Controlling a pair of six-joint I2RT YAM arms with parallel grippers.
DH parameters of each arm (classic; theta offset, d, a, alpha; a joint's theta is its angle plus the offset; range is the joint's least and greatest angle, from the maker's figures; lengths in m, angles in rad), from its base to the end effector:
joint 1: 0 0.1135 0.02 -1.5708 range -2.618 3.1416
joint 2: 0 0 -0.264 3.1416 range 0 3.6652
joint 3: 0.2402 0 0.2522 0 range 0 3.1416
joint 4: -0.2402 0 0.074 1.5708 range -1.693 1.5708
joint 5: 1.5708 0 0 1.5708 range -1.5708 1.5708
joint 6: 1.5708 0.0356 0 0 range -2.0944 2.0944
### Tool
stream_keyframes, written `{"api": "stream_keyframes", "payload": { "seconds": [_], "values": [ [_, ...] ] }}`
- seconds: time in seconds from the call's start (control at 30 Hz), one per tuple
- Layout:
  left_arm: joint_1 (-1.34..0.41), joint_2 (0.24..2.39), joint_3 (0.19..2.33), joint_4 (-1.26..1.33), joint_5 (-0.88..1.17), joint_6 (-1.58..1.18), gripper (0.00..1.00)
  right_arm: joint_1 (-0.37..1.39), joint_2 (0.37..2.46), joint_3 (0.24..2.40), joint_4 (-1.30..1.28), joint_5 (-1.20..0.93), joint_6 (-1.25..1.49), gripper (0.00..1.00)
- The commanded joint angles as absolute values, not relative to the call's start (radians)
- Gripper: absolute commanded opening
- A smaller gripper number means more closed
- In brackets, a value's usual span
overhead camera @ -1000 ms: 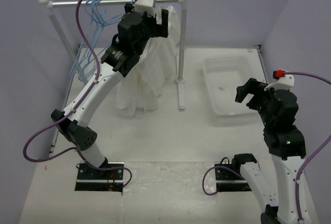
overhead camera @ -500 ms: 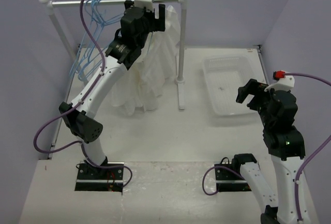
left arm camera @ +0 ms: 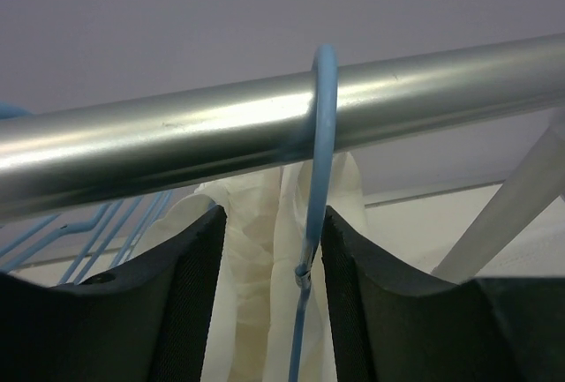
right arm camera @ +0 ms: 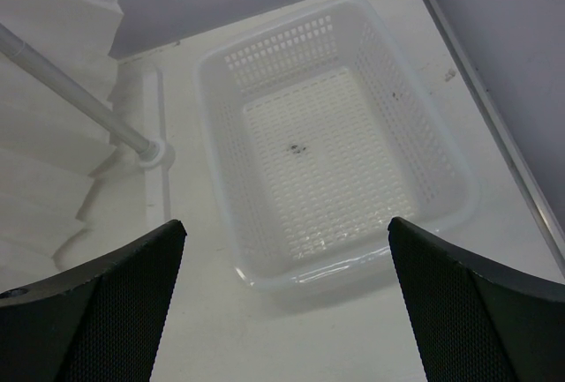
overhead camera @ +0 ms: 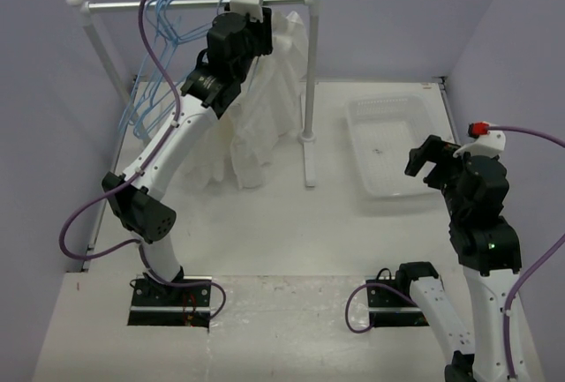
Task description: Remove the skirt from the hanger
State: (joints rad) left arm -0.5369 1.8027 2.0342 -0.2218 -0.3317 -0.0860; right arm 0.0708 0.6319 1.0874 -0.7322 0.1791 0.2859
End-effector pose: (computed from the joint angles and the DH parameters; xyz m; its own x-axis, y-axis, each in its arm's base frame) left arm 0.3608 -0.2013 0.4861 -0.0092 -0.0890 -0.9960 0.2037 0.9750 -0.0890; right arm 0.1056 0.0011 0.4013 -0.2329 0.2617 -0.9366 0.1741 0.9588 0.2246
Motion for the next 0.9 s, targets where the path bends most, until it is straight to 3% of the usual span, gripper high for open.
{"api": "stream_keyframes", "payload": {
  "seconds": [0.0,0.2,0.27,0.87],
  "values": [
    [-0.531,1.783,2.013,-0.173,-0.327,-0.095,0.49,0.069,0.617,1.08,-0.703,0.213,0.267,0.99],
    [-0.531,1.786,2.011,-0.172,-0.333,-0.087,0.21,0.069,0.595,1.077,-0.701,0.224,0.267,0.99],
    [-0.531,1.783,2.014,-0.169,-0.342,-0.089,0.0,0.069,0.588,1.074,-0.703,0.225,0.268,0.99],
    [-0.557,1.695,2.128,-0.172,-0.34,-0.074,0.0,0.069,0.592,1.062,-0.683,0.169,0.282,0.99]
  ]
}}
